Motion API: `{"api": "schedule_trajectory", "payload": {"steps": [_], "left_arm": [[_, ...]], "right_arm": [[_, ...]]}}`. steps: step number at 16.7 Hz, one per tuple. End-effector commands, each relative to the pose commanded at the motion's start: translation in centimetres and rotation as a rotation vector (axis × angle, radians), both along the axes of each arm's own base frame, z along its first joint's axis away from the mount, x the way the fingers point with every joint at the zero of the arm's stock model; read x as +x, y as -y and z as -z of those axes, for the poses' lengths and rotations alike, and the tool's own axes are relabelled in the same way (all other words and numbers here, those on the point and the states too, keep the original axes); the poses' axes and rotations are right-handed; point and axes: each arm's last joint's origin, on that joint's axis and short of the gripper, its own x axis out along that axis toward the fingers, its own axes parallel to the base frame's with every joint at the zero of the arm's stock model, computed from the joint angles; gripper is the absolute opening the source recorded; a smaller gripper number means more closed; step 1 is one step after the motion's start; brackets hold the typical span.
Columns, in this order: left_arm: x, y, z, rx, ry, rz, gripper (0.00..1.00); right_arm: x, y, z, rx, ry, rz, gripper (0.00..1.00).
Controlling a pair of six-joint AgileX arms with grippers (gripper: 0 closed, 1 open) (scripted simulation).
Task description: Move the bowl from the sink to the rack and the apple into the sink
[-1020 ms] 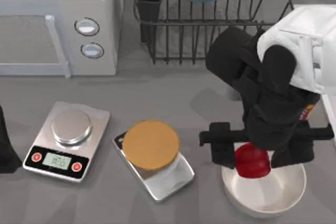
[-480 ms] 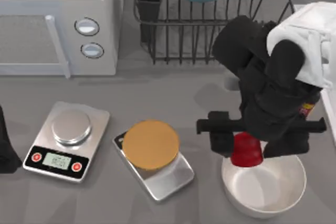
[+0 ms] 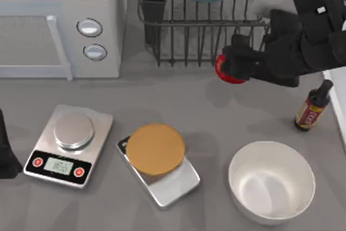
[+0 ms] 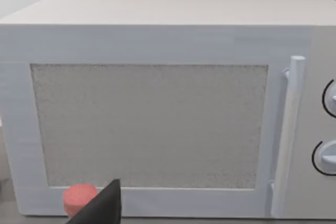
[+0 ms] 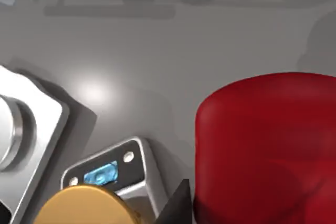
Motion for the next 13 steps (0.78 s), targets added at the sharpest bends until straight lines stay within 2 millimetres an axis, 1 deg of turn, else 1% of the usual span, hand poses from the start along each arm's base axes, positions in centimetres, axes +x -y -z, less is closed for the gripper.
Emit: {"api": "schedule_trajectory", "payload": {"steps": [3,6,9,11,13], "left_arm": [[0.0,0.0,0.0,0.0,0.0,0.0,1.0],[0.0,0.0,0.0,0.0,0.0,0.0,1.0],[0.0,0.0,0.0,0.0,0.0,0.0,1.0],[0.0,0.0,0.0,0.0,0.0,0.0,1.0],[0.0,0.0,0.0,0.0,0.0,0.0,1.0]], "right_arm": [[2.5,4.6,-0.5,0.094,0.272,0.011,0.0],[3.5,10.3,-0.6,0.097,0.518,0.062,0.0],[3.0,16.4,-0.1,0.029,0.721,0.146,0.0],[2.0,20.1,0.3,-0.04,0.831,0.211,0.0],[0.5,23.3,0.7,-0.117,0.913,0.28,0.0]]}}
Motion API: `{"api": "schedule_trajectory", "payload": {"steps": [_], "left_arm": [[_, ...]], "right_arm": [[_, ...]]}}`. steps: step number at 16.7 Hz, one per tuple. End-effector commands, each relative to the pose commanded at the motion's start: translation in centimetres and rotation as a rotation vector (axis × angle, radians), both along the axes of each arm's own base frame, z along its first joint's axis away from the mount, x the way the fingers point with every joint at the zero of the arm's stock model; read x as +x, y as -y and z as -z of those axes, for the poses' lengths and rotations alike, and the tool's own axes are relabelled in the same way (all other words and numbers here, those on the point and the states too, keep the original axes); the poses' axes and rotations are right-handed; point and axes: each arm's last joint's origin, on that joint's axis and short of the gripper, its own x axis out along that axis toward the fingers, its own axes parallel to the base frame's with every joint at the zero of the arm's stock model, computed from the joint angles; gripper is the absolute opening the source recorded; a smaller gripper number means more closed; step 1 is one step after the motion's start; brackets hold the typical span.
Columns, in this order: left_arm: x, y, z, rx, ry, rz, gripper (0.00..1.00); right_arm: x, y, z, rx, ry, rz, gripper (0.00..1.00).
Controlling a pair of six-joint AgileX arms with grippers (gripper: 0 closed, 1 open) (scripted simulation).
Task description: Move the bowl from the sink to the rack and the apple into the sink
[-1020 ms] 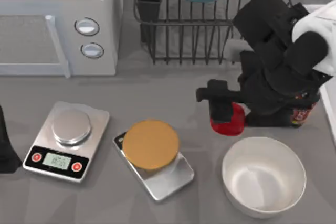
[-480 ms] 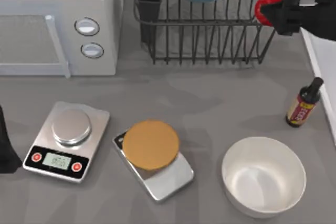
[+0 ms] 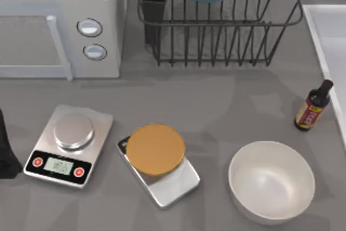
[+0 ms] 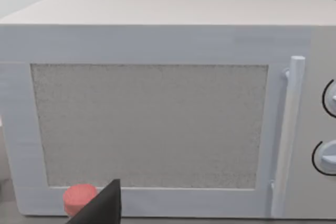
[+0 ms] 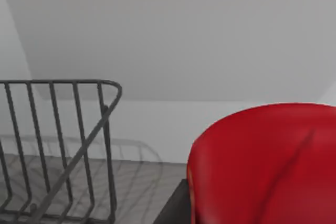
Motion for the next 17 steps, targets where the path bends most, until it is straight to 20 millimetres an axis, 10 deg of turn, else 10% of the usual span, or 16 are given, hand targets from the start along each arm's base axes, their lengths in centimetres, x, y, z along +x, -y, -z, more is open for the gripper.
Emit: {"api": "schedule_trajectory", "payload": {"steps": [6,17], "left_arm": [[0.0,0.0,0.0,0.0,0.0,0.0,1.0],[0.0,0.0,0.0,0.0,0.0,0.0,1.0]], "right_arm": [[-4.1,5.6,0.9,-0.1,0.106,0.216,0.0],[-4.0,6.5,2.5,-0.106,0.106,0.242,0.0]]}}
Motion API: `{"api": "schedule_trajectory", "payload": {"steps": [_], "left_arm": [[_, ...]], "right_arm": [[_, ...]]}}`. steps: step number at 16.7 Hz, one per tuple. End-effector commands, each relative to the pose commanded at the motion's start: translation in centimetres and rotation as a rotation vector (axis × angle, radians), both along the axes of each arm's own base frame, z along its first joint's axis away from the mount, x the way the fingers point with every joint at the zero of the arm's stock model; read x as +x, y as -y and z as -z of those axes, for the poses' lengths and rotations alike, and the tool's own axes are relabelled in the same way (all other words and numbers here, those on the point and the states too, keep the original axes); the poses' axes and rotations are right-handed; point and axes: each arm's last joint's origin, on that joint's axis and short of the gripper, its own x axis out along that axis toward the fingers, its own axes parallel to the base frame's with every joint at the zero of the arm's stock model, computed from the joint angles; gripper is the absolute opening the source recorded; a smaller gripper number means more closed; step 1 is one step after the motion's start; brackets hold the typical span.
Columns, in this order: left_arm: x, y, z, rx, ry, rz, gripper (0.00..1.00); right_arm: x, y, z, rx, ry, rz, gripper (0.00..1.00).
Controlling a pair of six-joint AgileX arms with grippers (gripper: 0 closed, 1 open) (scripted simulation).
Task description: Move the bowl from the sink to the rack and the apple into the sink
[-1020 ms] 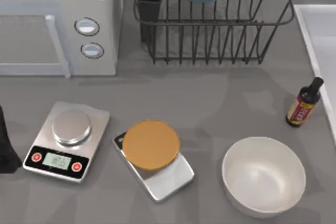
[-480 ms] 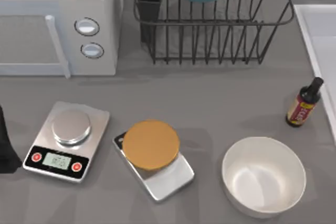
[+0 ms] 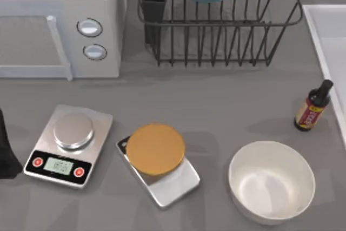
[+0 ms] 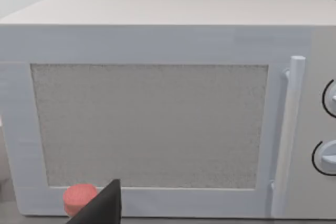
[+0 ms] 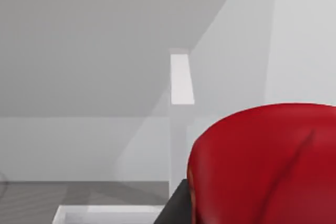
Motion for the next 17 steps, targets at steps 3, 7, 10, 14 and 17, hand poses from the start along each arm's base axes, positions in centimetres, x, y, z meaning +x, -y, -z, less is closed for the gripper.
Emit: {"api": "schedule_trajectory", "payload": {"steps": [3,7,10,14,17], "left_arm": [[0.0,0.0,0.0,0.0,0.0,0.0,1.0],[0.0,0.0,0.0,0.0,0.0,0.0,1.0],[0.0,0.0,0.0,0.0,0.0,0.0,1.0],[0.0,0.0,0.0,0.0,0.0,0.0,1.0],[0.0,0.0,0.0,0.0,0.0,0.0,1.0]], "right_arm": [[0.7,0.5,3.2,0.001,-0.005,0.0,0.0],[0.7,0.6,8.4,-0.005,0.009,-0.001,0.0],[0.1,0.1,11.5,-0.009,0.016,-0.001,0.0],[-0.6,-0.4,13.5,-0.004,0.007,0.0,0.0],[-0.6,-0.4,13.5,-0.004,0.007,0.0,0.0]]}}
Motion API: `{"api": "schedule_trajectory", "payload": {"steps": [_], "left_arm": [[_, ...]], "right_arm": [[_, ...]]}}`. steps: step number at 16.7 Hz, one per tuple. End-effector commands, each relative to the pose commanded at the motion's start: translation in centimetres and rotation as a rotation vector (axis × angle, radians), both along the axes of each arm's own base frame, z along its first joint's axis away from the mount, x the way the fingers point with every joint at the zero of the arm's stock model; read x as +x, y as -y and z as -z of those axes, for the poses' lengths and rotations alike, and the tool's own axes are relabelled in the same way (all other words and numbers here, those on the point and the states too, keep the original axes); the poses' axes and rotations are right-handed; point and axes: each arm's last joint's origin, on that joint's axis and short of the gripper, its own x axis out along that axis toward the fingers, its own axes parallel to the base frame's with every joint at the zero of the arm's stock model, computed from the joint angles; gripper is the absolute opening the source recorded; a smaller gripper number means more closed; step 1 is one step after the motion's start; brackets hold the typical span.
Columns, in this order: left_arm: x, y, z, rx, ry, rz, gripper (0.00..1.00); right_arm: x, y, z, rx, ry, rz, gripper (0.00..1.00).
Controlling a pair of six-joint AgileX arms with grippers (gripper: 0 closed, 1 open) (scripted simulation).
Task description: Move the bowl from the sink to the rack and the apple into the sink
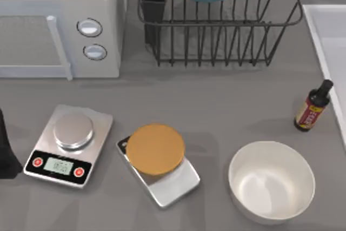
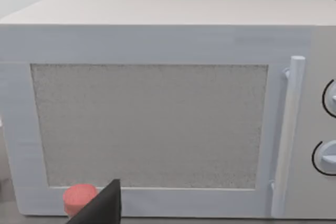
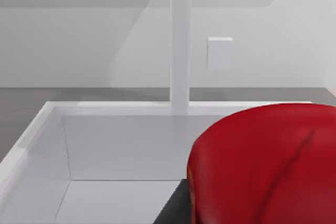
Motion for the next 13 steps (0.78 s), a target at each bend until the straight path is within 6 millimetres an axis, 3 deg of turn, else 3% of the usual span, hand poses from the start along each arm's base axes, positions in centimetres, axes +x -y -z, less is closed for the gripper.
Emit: {"api": "schedule_trajectory", "payload": {"steps": [1,13], "left_arm": [[0.0,0.0,0.0,0.0,0.0,0.0,1.0],[0.0,0.0,0.0,0.0,0.0,0.0,1.0]], "right_arm": [[0.0,0.0,0.0,0.0,0.0,0.0,0.0],[0.0,0.0,0.0,0.0,0.0,0.0,0.9]]}}
